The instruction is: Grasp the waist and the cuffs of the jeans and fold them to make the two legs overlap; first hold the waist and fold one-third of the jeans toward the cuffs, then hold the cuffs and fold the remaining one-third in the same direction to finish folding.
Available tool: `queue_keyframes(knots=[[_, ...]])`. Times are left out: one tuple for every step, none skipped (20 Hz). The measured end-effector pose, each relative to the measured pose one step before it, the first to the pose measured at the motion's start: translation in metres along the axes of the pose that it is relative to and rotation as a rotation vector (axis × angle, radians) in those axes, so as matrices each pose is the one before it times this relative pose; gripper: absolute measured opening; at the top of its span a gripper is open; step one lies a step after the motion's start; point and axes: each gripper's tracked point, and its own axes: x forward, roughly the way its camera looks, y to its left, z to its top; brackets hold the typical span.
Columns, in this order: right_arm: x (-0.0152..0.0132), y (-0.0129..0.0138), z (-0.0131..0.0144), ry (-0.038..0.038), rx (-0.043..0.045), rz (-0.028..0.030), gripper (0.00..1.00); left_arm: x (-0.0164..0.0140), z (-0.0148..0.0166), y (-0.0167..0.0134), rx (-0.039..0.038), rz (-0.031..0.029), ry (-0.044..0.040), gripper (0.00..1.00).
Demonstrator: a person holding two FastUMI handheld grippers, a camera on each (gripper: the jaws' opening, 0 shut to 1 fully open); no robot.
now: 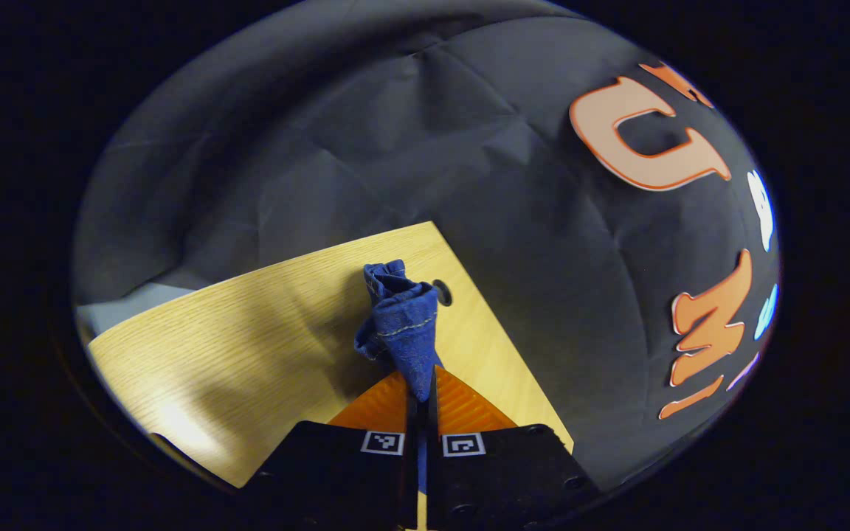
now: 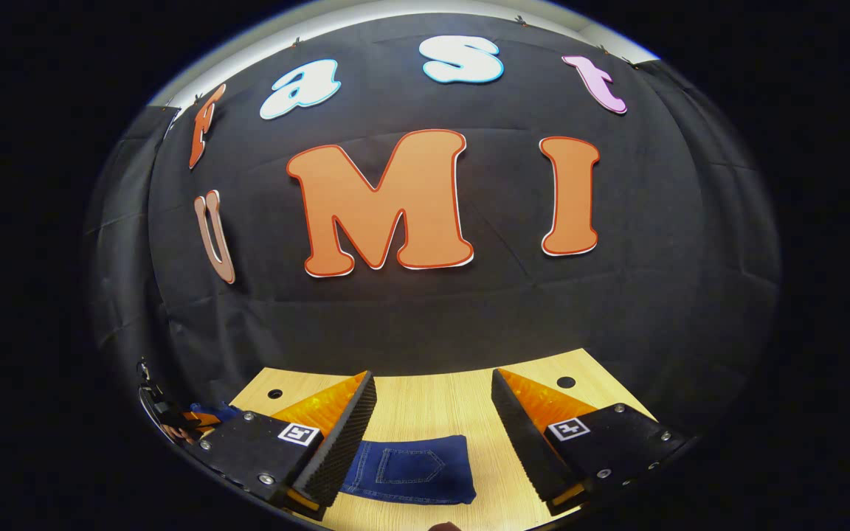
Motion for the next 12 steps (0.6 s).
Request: queue_keyframes(knots=[[0.00012, -0.00069, 0.00067, -0.0007, 0.00232, 0.00396, 0.96, -0.00751, 0.0, -0.01423, 0.0138, -0.02401, -0.00146, 0.05], [-0.00037, -0.00174, 0.00075, -0.00487, 0.00288, 0.00642, 0.97, -0.00627, 0.00064, -0.01123, 0.02106, -0.00779, -0.00968, 0.05], [-0.00068, -0.00144, 0.00156, -0.00371, 0.00193, 0.00241, 0.97, -0.00665, -0.00204, -0.01342, 0.02261, -0.02546, 0.00122, 0.05], [0.0001, -0.00303, 0.00094, -0.00439, 0.00329, -0.00082, 0.97, -0.00686, -0.00016, -0.01, 0.0236, -0.01381, -0.00487, 0.05], [-0.00076, -0.00186, 0.00252, -0.00436, 0.00423, 0.00175, 0.97, -0.00592, -0.00239, -0.01581, 0.02411, -0.02461, 0.00179, 0.05], [-0.00015, -0.00196, 0.00193, -0.00494, 0.00396, 0.00255, 0.97, -0.00483, 0.00085, -0.01555, 0.02433, -0.01078, -0.00723, 0.05], [-0.0005, -0.00181, 0.00131, -0.0053, 0.00213, 0.00402, 0.96, -0.00536, 0.00041, -0.01614, 0.01716, -0.02646, 0.00034, 0.05], [-0.00066, -0.00268, 0.00226, -0.00883, 0.00108, -0.00064, 0.96, -0.00078, 0.00052, -0.01362, 0.01985, -0.01622, -0.00587, 0.05], [-0.00093, -0.00129, 0.00137, -0.00441, 0.00074, 0.00466, 0.97, -0.00223, -0.0022, -0.01855, 0.0144, -0.0263, 0.0036, 0.05], [0.00011, -0.00088, 0.00045, -0.00251, 0.00175, 0.00146, 1.0, -0.00088, -0.00216, -0.01967, 0.01722, -0.01934, -0.00003, 0.05], [-0.00087, -0.00117, 0.00033, -0.00199, 0.00374, 0.00765, 0.97, -0.0021, -0.00342, -0.01741, 0.01973, -0.02627, 0.00877, 0.05], [0.00027, -0.00147, -0.00032, -0.00067, 0.00178, 0.00409, 0.97, -0.00009, -0.00291, -0.01503, 0.02526, -0.01262, 0.00538, 0.05]])
